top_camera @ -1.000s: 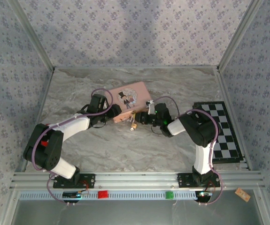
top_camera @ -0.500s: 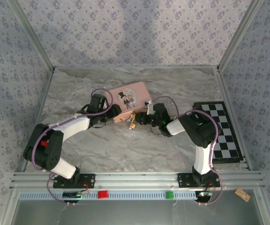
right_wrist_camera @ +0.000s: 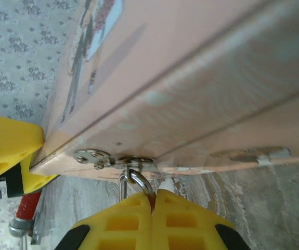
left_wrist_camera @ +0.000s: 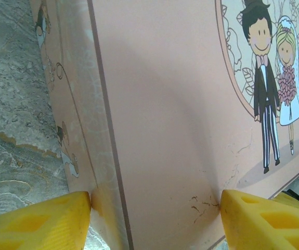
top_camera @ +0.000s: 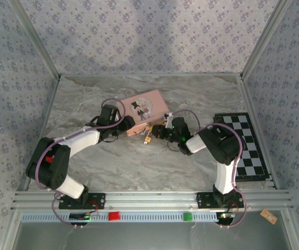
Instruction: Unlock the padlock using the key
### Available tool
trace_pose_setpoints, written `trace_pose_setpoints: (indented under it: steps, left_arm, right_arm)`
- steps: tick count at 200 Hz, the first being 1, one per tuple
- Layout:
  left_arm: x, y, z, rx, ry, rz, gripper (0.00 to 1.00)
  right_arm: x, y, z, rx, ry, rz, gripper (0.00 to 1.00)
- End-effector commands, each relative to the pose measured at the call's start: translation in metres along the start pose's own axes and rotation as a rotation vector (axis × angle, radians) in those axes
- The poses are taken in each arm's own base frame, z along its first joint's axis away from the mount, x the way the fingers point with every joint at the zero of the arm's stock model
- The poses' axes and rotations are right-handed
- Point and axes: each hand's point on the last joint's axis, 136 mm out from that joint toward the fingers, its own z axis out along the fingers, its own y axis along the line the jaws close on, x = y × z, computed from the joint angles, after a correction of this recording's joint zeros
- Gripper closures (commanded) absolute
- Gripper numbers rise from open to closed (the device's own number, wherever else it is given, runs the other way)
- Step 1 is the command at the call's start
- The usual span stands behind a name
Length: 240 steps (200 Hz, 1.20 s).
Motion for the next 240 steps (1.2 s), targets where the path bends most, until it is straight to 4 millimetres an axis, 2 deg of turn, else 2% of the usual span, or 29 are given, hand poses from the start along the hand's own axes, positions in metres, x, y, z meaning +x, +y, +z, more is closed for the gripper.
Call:
trace_pose_setpoints:
  steps: [1,76,129,240]
  left_arm:
    - [0.010,0.003,0.004,-0.006,0.032,-0.005,0.33]
    - [0.010,-0.003,0.004,0.009,0.030,-0.012,0.34]
    - [0.010,-0.004,0.003,0.010,0.029,-0.014,0.33]
    - [0.010,-0.005,0.004,0.017,0.031,-0.018,0.33]
  right_arm:
    - [-0.005,-0.008,-0.006,0.023,-0.048,0.110,1.00]
    - [-0.010,-0.002,-0.007,0.044,-0.124,0.196,1.00]
    - [-0.016,-0.016,-0.019,0.118,-0.213,0.282,1.00]
    - [-0.032,-0.011,-0.027,0.125,-0.310,0.367,1.00]
